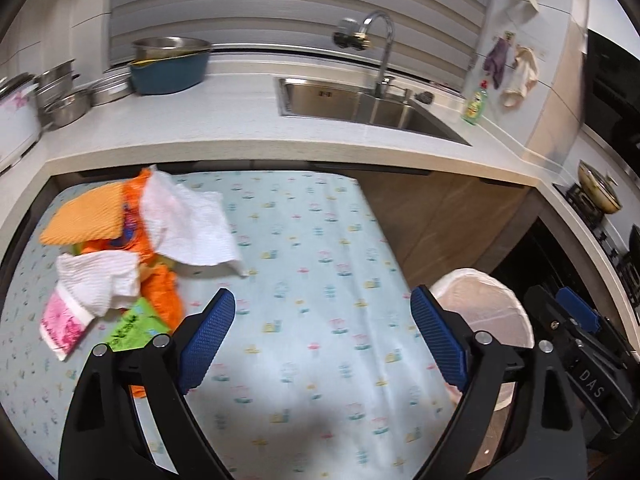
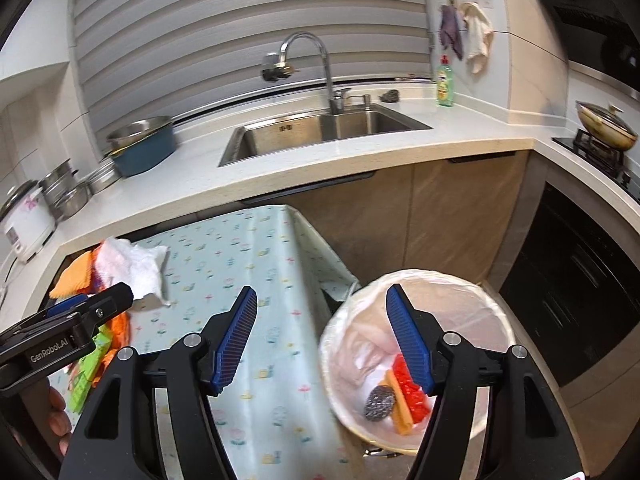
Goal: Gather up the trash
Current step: 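Move both tools back over the remaining trash on the table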
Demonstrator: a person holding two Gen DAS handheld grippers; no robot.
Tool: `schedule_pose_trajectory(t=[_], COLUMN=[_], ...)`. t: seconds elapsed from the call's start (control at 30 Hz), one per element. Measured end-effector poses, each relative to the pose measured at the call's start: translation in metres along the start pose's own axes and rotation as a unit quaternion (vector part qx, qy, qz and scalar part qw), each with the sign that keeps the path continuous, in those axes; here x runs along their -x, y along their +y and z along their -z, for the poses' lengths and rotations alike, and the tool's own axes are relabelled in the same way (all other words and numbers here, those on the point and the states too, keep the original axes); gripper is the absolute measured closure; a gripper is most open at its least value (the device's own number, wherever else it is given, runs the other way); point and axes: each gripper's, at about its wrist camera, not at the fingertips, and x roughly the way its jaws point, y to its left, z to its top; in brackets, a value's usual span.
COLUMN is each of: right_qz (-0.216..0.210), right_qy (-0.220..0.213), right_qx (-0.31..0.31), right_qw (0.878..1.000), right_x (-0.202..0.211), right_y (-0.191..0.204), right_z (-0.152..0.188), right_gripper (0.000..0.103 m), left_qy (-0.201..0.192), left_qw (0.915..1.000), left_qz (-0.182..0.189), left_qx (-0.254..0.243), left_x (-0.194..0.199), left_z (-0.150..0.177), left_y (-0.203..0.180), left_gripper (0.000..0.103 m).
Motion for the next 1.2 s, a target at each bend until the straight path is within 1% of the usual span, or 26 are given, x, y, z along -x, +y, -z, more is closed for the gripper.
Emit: schedule_pose_trajectory(t=[0.1,0.2,0.47,0.57,0.7,0.77,0.97,1.2], right_qz=[-0.015,-0.03,-0.065,-0.076,-0.086,-0.09,-0.102,-0.109], right_qy=[0.006,0.012,0.021,0.027,0.035,0.041,0.055,0.069], right_qx=[0.012,0.027,0.055,0.065,0.078,0.084,0.096,0.108], right_qw=[1.0,0.999,0.996,0.995,0.993,0.992,0.989,0.986], right_x=[-0.004,-0.006,-0.008,-0.01,-0.013,-0.016,-0.024,-0.032], right_y=[0.023,0.046,0.103,0.123,0.145,0.155,0.178,0.198], right_z=[0.004,0.007,0.014,0.02,0.028,0.033,0.044,0.055], right_gripper=[0.038,0.038,0.038,0.038,0.038,0.038,0.038,0.038], left_qy=[0.004,-0.001,-0.003,0.005,0.02,0.028,0.049,0.069], left_qw=[0.9998,0.9993,0.9979,0.9975,0.9961,0.9956,0.9943,0.9927], left_qz=[-0.013,-0.027,-0.061,-0.069,-0.084,-0.086,-0.091,-0.088], left_qx=[0.017,0.026,0.021,0.012,-0.018,-0.024,-0.027,-0.044], left_x=[0.004,0.011,0.026,0.027,0.027,0.026,0.018,-0.001], left_z=[0.002,0.005,0.018,0.028,0.048,0.058,0.079,0.096], left_y=[0.026,0.048,0.097,0.112,0.13,0.14,0.159,0.163], left_gripper=[0.017,0.017,0.017,0.017,0.017,0.017,0.017,0.017])
